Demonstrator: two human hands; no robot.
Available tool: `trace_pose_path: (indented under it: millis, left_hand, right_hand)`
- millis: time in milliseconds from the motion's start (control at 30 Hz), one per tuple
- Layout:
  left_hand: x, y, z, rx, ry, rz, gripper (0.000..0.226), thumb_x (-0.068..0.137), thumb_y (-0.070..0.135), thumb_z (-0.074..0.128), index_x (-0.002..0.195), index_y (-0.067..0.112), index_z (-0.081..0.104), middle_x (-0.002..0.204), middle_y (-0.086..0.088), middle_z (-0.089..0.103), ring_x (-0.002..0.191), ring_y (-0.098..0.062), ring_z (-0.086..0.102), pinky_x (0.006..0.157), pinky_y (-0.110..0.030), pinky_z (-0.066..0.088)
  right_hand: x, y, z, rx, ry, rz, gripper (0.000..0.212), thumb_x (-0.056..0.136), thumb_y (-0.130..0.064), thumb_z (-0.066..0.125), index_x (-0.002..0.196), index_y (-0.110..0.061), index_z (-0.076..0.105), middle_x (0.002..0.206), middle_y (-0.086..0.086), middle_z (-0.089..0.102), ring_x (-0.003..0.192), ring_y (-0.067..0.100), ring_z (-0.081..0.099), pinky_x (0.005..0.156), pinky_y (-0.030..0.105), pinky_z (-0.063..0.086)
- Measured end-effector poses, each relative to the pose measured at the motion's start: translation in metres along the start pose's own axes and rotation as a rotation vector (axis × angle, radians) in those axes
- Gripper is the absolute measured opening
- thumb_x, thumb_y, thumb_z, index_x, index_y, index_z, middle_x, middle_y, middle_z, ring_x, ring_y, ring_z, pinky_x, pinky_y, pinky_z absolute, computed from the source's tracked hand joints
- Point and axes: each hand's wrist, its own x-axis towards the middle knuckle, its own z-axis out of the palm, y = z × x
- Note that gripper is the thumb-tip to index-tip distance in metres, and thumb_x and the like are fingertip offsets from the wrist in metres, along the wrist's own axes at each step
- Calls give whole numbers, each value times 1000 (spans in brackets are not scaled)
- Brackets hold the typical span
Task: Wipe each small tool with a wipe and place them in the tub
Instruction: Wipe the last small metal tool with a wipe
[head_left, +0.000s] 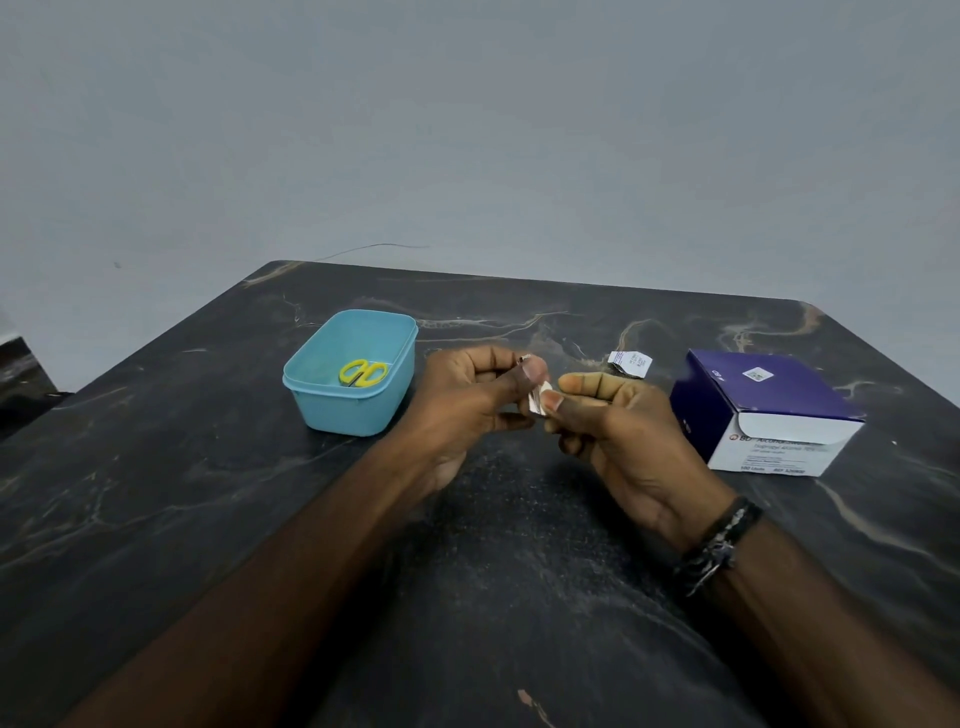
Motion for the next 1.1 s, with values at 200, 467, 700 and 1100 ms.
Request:
trace_pose_path:
  millis: [200,467,700,1100]
  left_hand:
    - [6,5,-5,-119,174,3,14,85,20,67,83,6,68,75,-2,70,71,-14,62,76,-36,56]
    - [6,0,-6,-90,47,-95,32,69,31,72,91,7,73,88,-5,73,88,-18,65,88,-41,52]
    - [3,-2,-1,-66,3,-98,40,70,26,72,97,-3,70,94,-18,71,87,-26,67,83,-41,56]
    - [2,1,-6,-98,-75,-200,18,67,25,77,80,12,76,83,-9,73,83,-20,68,84,-42,54]
  right_hand:
    - [3,4,-2,-31,50,98,16,80,5,70,90,-5,63,79,13,68,55,12,60,48,20,38]
    - [3,0,-5,-40,21,20,15,84,-3,70,97,-6,65,79,7,75,66,13,69,53,22,40]
    - [-4,0,1,-55,-33,-33,20,75,-3,76,91,-7,64,81,12,75,71,21,70,57,25,41]
    - [-2,3,1,-12,-23,-79,20,76,-2,74,91,-10,65,77,6,74,72,17,63,59,28,41]
